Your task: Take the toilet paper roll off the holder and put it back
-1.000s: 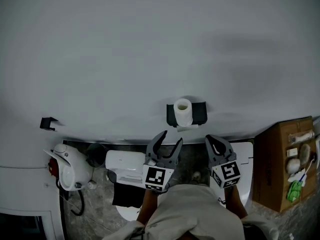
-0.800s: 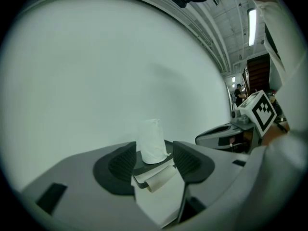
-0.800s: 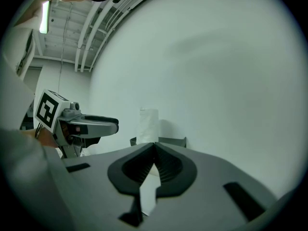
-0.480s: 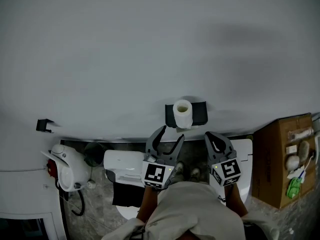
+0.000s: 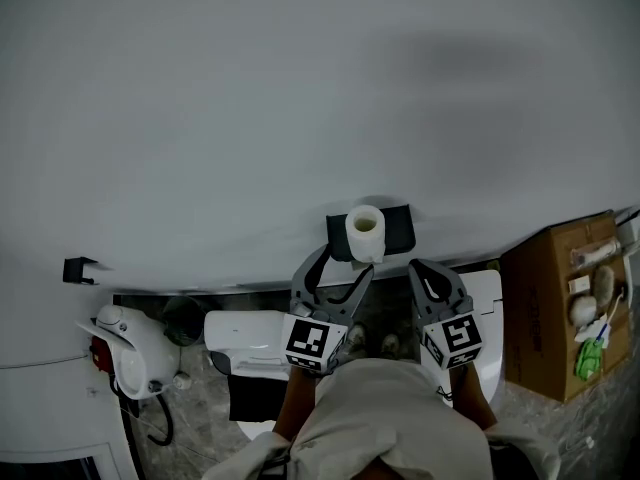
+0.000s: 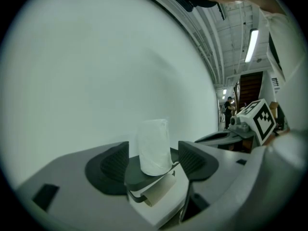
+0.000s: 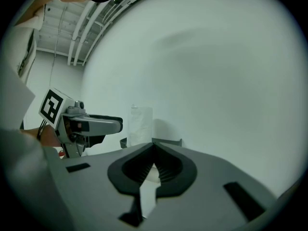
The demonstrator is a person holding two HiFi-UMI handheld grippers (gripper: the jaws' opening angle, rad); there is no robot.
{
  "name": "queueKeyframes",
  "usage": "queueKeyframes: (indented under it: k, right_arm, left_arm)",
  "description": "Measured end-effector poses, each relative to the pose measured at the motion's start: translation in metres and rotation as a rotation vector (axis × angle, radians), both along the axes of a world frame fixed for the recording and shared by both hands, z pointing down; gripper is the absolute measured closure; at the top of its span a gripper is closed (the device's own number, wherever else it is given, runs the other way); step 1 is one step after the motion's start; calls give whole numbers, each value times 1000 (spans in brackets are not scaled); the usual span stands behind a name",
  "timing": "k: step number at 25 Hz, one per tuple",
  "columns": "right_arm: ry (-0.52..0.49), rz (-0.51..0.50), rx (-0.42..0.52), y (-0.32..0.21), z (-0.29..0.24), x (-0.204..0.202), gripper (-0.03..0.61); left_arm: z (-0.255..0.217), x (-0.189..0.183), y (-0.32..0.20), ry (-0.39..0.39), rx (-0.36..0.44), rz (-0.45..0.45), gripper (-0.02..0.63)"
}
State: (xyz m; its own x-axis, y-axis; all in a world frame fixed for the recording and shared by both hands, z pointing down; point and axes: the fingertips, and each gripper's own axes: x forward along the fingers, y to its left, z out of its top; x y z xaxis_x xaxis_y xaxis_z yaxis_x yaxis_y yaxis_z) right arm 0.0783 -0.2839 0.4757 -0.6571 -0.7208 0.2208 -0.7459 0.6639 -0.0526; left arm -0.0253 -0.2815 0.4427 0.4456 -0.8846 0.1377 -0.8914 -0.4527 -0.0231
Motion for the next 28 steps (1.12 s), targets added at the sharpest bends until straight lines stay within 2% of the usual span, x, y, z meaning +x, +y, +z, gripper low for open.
queueKeyframes:
  k: [11, 28]
  right_arm:
    - [11, 65, -2, -8, 0, 12, 581]
    - [15, 125, -11, -14, 4, 29, 581]
  left_arm:
    - [5, 14, -19, -9, -23, 75, 278]
    - [11, 25, -38, -32, -43, 110, 275]
